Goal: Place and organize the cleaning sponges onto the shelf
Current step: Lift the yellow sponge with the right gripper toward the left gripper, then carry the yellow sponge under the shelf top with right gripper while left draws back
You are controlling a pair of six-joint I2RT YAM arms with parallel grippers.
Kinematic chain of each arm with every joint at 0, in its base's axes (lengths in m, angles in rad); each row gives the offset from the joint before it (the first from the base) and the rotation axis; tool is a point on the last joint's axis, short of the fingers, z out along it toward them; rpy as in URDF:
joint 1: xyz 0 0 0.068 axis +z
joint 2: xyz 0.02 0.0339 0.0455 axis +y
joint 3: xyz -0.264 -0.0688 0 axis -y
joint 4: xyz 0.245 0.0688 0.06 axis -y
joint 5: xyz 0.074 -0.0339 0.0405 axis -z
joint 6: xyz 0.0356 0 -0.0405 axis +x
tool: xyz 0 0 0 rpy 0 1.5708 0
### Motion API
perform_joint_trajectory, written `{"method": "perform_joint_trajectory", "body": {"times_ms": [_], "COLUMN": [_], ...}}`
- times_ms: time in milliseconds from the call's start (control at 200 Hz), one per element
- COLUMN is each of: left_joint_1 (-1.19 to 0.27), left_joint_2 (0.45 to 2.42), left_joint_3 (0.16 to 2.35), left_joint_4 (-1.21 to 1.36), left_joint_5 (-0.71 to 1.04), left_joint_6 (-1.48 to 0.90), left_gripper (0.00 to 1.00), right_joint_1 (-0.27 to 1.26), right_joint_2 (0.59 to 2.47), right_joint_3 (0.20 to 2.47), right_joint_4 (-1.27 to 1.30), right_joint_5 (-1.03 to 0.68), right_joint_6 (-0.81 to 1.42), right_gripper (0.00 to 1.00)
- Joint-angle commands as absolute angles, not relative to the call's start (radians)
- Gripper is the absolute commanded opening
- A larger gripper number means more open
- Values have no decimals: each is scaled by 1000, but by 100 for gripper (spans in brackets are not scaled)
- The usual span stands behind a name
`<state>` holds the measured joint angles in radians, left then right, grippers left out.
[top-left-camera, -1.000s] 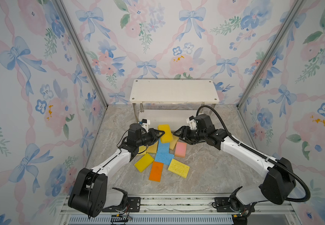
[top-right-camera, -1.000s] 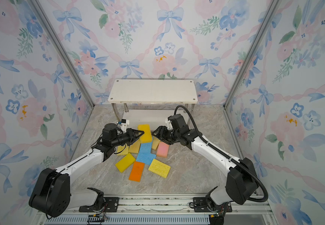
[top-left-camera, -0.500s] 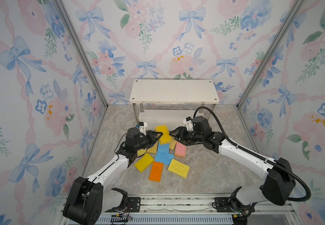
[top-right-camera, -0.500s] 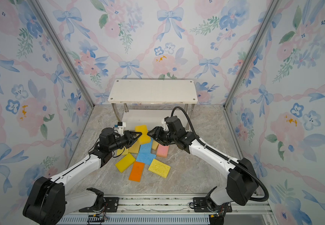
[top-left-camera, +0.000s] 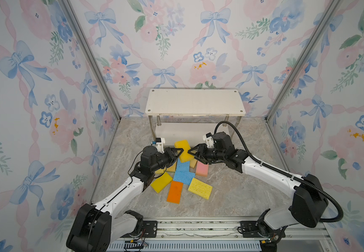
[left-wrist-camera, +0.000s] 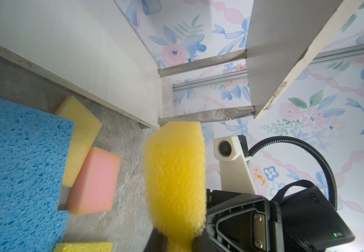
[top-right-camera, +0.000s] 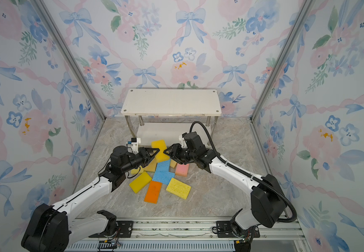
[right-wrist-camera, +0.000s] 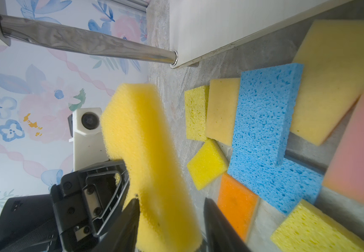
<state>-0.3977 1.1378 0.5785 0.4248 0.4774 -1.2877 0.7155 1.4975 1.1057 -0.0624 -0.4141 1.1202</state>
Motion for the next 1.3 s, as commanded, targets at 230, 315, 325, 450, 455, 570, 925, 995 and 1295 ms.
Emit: {"method": "perform_joint_trajectory", "body": {"times_ms": [230,315,325,450,455,570,925,995,1295], "left_joint_1": [-406,-406,-406,-406,-406,-404,-346,-277,-185], "left_joint_2": [1108,1119,1120,1132,1132,1137,961,888,707], "left_joint_3": [585,588,589,594,595,593,702,641,564], "left_joint_4": [457,457,457,459,459,457,-192,-274,-441], "left_joint_5": [437,440,441,443,443,444,155,152,179], "left_joint_6": [-1295,-1296,-1296,-1293,-1293,-1286,-1022,-1017,-957], "left_gripper": [15,15,15,17,17,43,98,98,98], "right_joint_1": [709,708,708,705,706,701,681,689,738], "right_joint_2": [1507,1505,1505,1506,1506,1505,1626,1697,1928], "right_joint_3": [1111,1111,1111,1111,1111,1113,1160,1200,1405], "right_joint_4": [-33,-35,-35,-30,-30,-40,9,53,157], "right_joint_5": [-442,-442,-443,-441,-441,-434,-358,-343,-208], "right_joint_6": [1127,1124,1123,1123,1121,1115,1121,1140,1182], "right_gripper": [35,27,26,17,17,15,15,15,15]}}
